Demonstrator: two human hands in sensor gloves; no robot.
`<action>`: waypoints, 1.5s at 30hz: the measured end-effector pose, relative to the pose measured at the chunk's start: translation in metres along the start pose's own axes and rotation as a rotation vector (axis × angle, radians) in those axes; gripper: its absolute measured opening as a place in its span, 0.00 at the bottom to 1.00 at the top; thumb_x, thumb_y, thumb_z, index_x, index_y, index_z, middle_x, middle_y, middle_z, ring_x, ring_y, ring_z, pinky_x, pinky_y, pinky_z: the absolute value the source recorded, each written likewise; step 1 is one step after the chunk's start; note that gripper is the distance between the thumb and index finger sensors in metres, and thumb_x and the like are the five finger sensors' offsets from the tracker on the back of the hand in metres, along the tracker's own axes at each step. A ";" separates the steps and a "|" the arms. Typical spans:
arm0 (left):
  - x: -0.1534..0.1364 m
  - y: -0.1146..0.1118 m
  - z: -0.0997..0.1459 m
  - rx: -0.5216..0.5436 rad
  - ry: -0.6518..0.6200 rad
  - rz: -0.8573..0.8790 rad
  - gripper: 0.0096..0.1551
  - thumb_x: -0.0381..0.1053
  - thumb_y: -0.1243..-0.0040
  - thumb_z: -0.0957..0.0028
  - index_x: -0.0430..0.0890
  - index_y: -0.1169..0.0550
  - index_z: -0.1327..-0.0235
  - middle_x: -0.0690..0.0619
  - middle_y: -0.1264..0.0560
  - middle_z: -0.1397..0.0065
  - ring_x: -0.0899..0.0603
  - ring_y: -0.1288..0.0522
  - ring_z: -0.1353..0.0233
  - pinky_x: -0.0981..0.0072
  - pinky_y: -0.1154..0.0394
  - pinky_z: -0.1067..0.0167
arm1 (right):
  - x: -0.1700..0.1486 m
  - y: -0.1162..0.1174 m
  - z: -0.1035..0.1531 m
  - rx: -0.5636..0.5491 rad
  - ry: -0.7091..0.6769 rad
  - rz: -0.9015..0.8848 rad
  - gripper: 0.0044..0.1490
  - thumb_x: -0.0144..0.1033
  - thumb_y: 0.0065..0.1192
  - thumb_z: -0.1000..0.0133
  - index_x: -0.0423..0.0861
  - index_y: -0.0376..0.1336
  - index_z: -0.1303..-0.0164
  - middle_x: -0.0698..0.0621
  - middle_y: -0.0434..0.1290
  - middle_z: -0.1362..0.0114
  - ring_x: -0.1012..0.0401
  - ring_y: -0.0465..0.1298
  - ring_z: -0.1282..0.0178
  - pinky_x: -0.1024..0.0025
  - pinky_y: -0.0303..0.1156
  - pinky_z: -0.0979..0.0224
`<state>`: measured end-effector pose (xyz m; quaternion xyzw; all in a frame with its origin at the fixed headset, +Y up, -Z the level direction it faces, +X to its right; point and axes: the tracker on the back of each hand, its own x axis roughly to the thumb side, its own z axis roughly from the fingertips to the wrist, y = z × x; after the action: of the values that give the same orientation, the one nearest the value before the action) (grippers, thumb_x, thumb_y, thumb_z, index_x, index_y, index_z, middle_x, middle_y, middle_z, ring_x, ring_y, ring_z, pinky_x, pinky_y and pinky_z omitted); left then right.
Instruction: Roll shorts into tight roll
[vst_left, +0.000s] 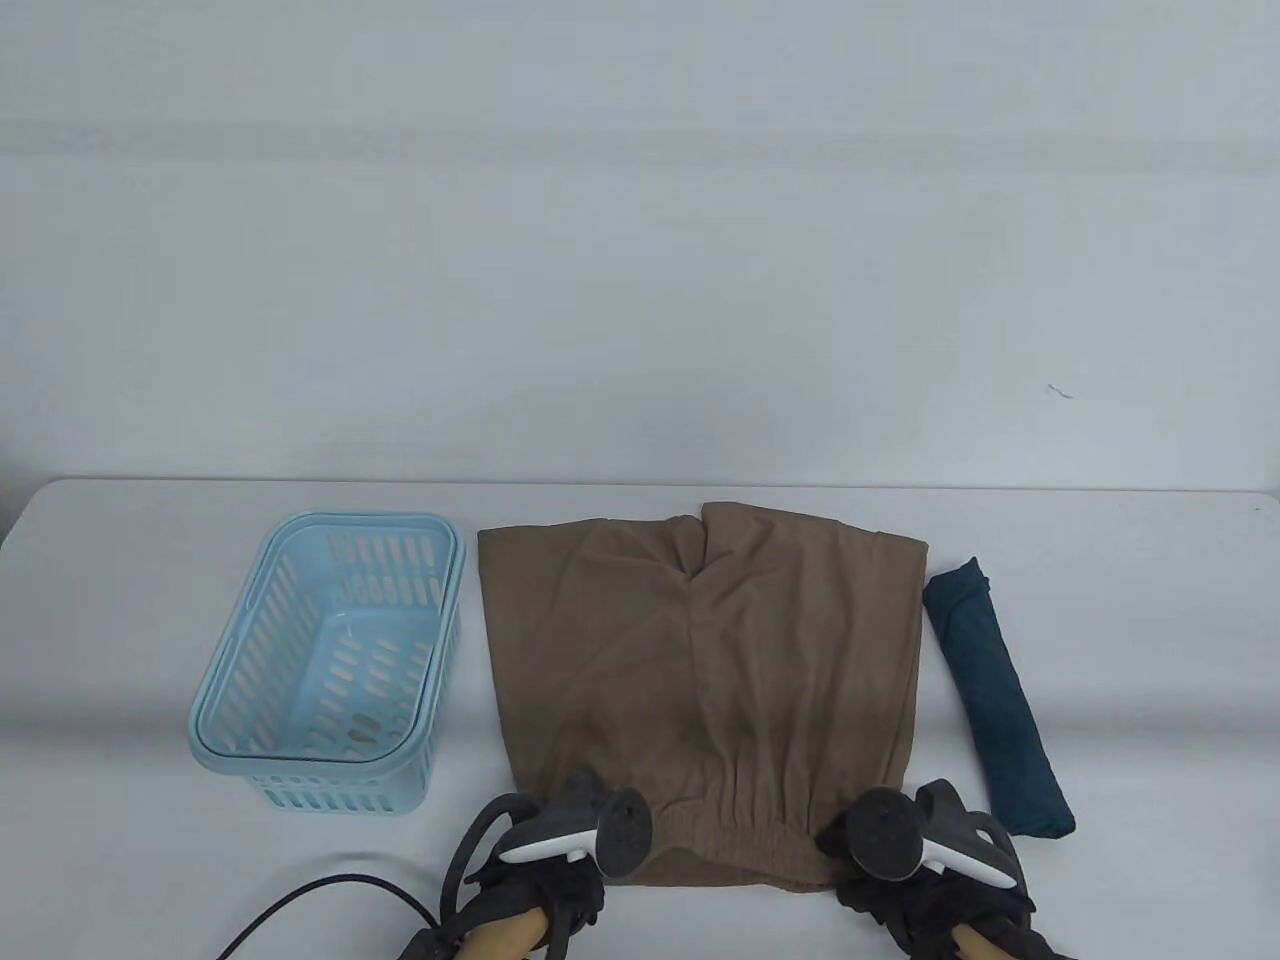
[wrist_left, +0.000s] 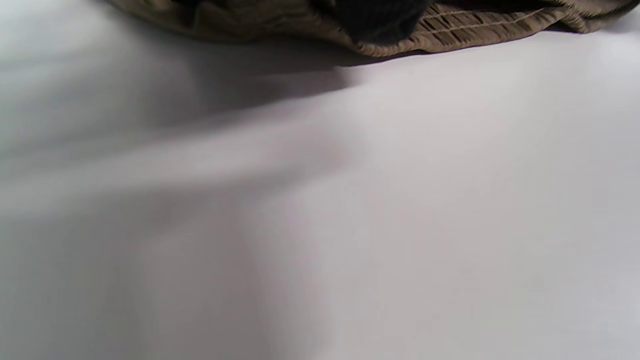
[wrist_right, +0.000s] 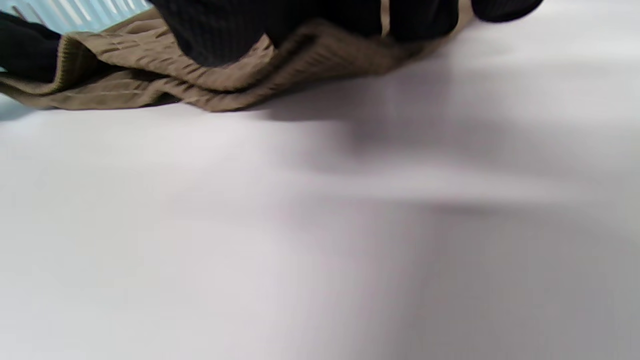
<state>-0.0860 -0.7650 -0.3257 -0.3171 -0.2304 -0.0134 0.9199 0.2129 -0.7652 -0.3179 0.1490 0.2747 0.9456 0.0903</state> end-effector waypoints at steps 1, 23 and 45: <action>-0.001 0.001 0.000 0.014 0.002 0.015 0.38 0.50 0.52 0.41 0.37 0.47 0.22 0.32 0.51 0.17 0.23 0.49 0.20 0.24 0.53 0.32 | 0.000 0.000 -0.001 0.000 0.002 -0.028 0.39 0.45 0.52 0.43 0.46 0.50 0.21 0.46 0.48 0.13 0.40 0.48 0.15 0.34 0.47 0.22; -0.012 0.022 0.015 0.139 -0.011 0.110 0.28 0.49 0.51 0.41 0.42 0.30 0.29 0.36 0.37 0.20 0.27 0.38 0.22 0.30 0.50 0.30 | 0.006 -0.023 0.010 -0.205 -0.027 -0.039 0.30 0.44 0.54 0.44 0.45 0.69 0.36 0.44 0.73 0.26 0.43 0.72 0.28 0.42 0.64 0.28; 0.022 0.144 -0.122 0.231 0.075 0.088 0.32 0.46 0.52 0.41 0.44 0.40 0.23 0.37 0.51 0.16 0.26 0.49 0.18 0.28 0.59 0.30 | 0.129 0.017 -0.026 -0.091 -0.169 -0.035 0.43 0.43 0.53 0.44 0.41 0.47 0.20 0.38 0.52 0.16 0.39 0.58 0.19 0.41 0.58 0.25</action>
<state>0.0089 -0.7191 -0.4841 -0.2181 -0.1819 0.0420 0.9579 0.0822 -0.7595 -0.2993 0.2193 0.2252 0.9394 0.1365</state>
